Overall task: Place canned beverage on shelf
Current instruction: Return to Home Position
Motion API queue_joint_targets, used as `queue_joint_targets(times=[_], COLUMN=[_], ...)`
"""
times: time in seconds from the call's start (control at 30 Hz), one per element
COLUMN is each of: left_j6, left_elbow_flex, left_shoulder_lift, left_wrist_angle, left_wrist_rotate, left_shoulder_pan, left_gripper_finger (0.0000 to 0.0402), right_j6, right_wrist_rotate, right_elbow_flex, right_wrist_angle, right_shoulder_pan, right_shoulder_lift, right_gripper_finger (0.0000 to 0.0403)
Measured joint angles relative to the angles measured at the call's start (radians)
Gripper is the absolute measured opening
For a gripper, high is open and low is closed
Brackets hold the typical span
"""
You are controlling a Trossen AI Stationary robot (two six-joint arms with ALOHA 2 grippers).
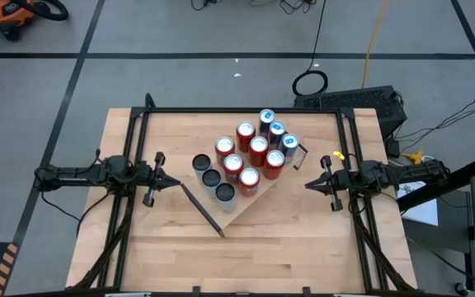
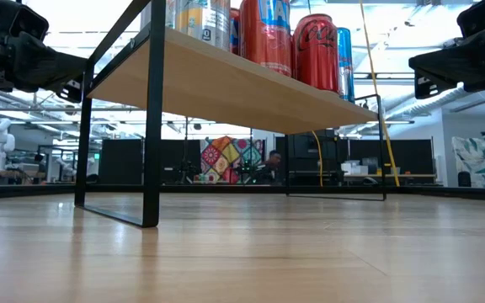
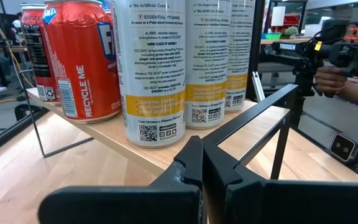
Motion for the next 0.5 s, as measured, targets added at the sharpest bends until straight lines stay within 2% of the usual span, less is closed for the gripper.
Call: queue_joint_targets(times=[0.5], left_j6=[-0.002], left_elbow_flex=[0.0], left_shoulder_lift=[0.0], left_wrist_angle=[0.001], left_wrist_rotate=[0.0], left_shoulder_pan=[0.0], left_gripper_finger=[0.0], right_j6=[-0.01], right_wrist_rotate=[0.008], right_elbow_flex=[0.0], right_wrist_angle=[0.001], right_shoulder_pan=[0.0], right_shoulder_lift=[0.0], right_gripper_finger=[0.0])
